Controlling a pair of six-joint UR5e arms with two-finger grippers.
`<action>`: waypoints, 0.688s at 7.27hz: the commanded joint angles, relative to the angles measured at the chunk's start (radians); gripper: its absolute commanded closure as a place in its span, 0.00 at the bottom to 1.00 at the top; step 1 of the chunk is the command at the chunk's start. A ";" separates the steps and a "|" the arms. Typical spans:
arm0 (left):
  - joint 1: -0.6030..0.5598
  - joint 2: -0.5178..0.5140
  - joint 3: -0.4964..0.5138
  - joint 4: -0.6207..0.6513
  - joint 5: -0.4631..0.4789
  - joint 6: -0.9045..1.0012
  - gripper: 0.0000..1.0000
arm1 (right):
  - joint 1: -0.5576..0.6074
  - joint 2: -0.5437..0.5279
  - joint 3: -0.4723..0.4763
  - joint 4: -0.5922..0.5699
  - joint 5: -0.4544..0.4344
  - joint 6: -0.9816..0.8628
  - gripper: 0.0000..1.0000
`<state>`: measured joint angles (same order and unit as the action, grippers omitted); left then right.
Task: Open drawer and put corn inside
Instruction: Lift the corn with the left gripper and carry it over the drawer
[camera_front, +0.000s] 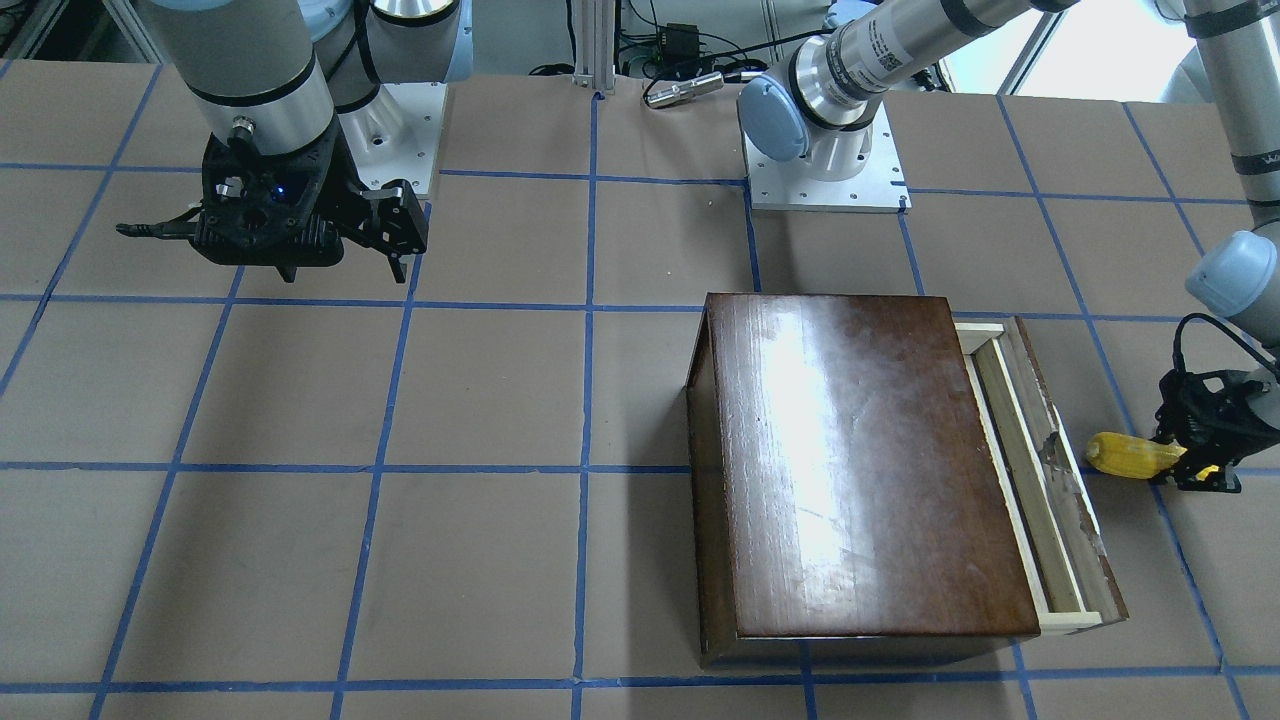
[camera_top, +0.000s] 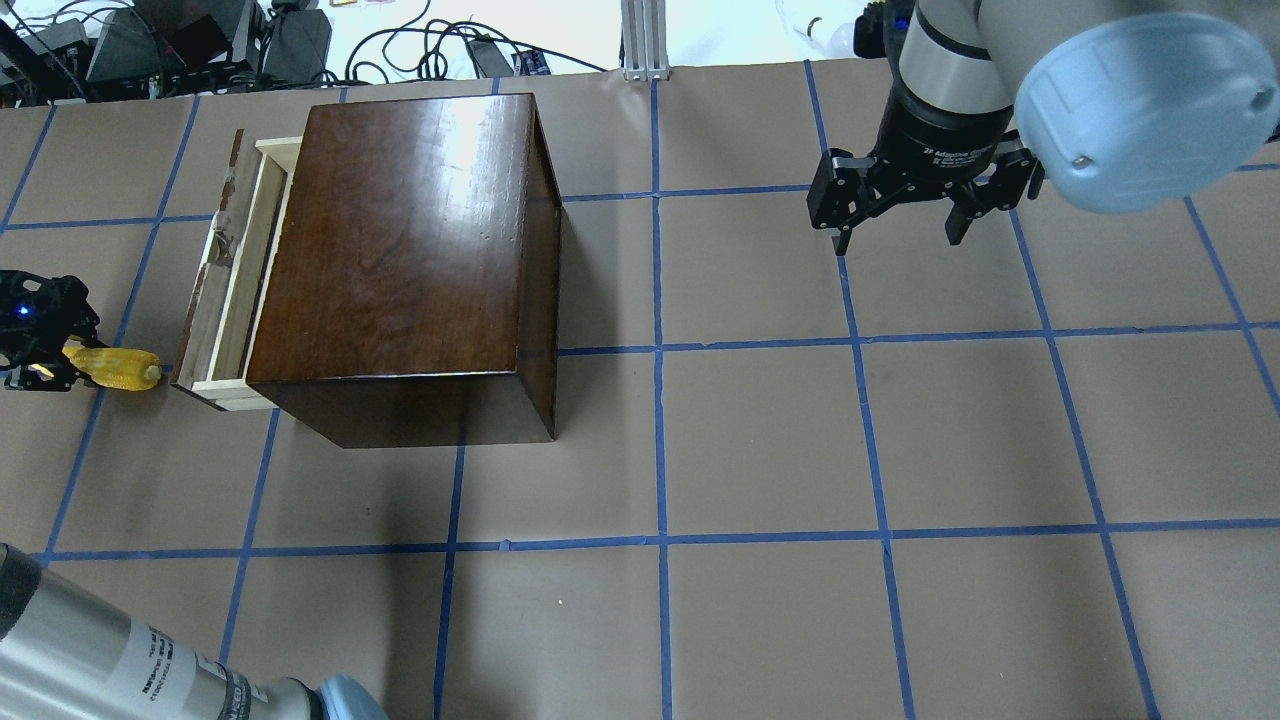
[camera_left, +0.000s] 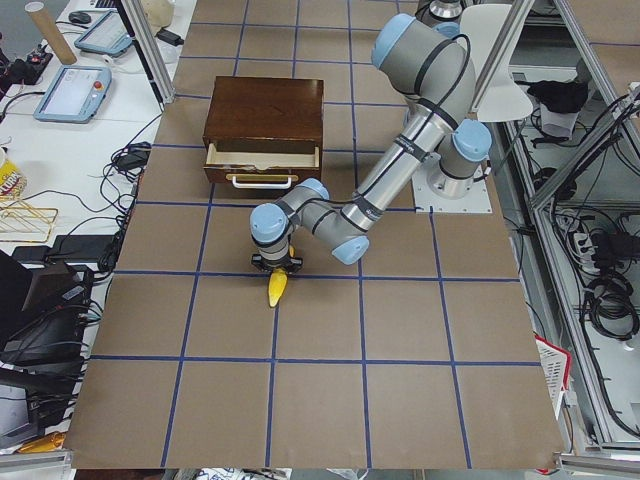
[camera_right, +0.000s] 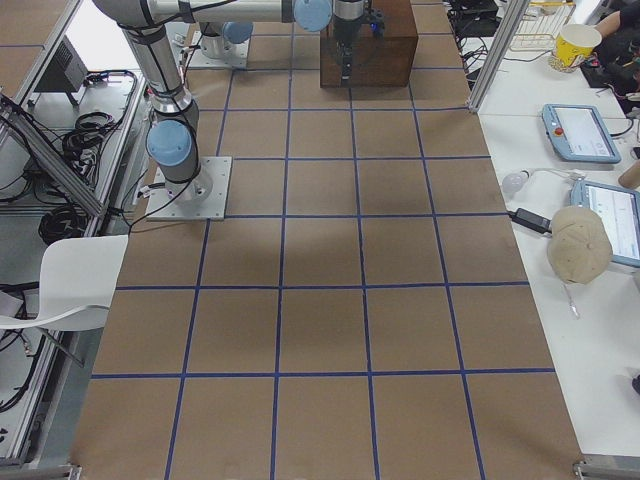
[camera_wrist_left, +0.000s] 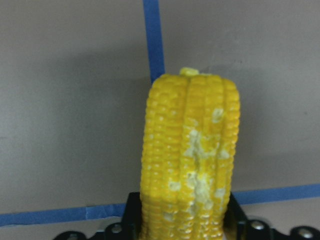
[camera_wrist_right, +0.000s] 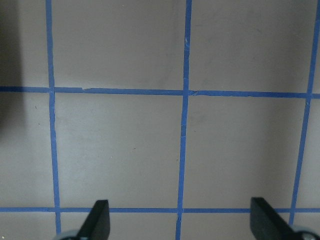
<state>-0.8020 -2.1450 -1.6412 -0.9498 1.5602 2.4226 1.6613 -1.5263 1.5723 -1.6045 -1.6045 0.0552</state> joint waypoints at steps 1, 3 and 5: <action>0.000 0.008 0.001 0.000 0.000 -0.014 1.00 | 0.000 0.000 0.000 0.000 0.000 0.000 0.00; -0.006 0.028 0.004 0.000 -0.002 -0.051 1.00 | 0.000 0.000 0.000 0.000 0.000 0.000 0.00; -0.014 0.052 0.008 -0.001 -0.002 -0.101 1.00 | 0.000 0.000 0.000 0.000 0.000 0.000 0.00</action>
<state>-0.8105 -2.1112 -1.6362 -0.9498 1.5587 2.3604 1.6613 -1.5263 1.5723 -1.6045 -1.6045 0.0552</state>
